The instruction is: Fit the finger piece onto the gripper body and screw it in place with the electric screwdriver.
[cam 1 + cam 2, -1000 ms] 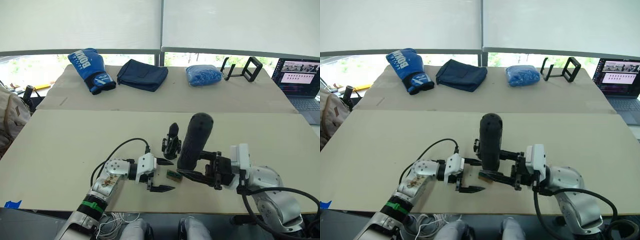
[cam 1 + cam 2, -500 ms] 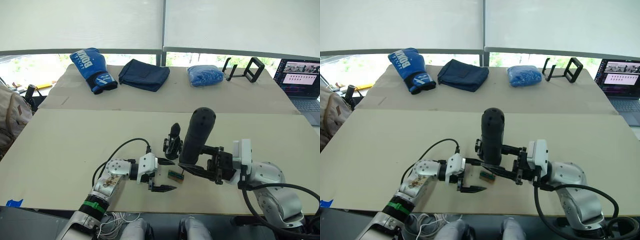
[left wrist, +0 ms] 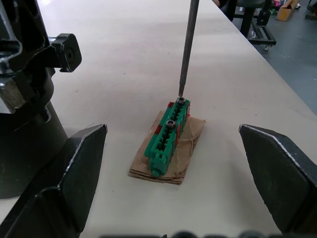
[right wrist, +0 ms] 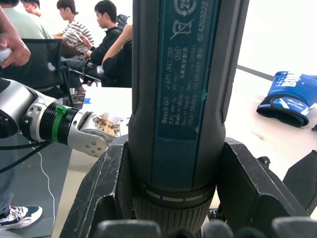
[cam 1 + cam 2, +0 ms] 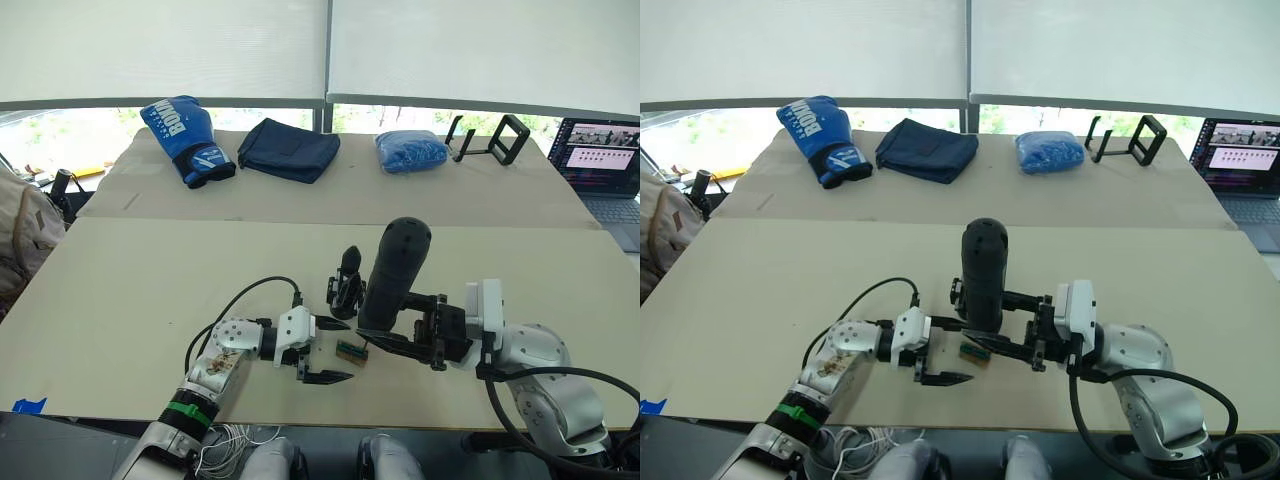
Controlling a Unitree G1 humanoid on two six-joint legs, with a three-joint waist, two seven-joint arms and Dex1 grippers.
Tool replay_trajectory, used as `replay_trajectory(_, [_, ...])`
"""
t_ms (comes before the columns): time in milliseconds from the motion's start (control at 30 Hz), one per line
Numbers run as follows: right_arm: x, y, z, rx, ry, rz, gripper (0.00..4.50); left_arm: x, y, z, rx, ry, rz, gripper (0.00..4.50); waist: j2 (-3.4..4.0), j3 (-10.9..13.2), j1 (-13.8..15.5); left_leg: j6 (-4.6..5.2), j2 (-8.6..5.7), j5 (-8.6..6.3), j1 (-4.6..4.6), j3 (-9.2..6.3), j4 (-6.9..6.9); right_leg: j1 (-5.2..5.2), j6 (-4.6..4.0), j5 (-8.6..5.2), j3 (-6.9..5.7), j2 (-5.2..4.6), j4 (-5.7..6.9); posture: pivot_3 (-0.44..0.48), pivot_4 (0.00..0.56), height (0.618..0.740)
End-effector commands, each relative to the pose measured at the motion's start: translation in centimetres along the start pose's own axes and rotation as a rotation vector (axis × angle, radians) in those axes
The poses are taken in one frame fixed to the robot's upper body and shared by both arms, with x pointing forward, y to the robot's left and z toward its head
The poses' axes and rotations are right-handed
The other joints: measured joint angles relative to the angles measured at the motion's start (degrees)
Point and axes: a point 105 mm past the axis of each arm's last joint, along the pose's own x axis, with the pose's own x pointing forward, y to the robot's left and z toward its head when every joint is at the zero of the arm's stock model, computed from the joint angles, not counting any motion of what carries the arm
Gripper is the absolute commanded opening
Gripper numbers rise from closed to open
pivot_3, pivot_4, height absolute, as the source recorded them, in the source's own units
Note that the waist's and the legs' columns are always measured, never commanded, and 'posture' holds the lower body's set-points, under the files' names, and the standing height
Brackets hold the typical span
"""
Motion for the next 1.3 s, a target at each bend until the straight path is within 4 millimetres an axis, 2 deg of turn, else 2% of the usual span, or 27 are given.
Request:
replay_trajectory(33, [0.09, 0.20, 1.58, -0.063, -0.044, 0.017, 1.94, 0.86, -1.46, -2.01, -0.076, 0.052, -0.047, 4.50, 0.00, 0.00, 0.01, 0.00, 0.00, 0.00, 0.00, 0.00, 0.00, 0.00, 0.00, 0.00, 0.00, 0.00, 0.00, 0.000, 0.150, 0.740])
replay_trajectory(1300, [0.12, 0.03, 0.91, -0.056, -0.018, 0.018, 1.94, 0.65, -1.58, -1.91, -0.084, 0.057, -0.039, 4.50, 0.00, 0.00, 0.00, 0.04, 0.01, -0.03, -0.07, -0.01, -0.08, 0.02, 0.06, 0.06, 0.00, -0.04, -0.37, 0.000, 0.150, 0.740])
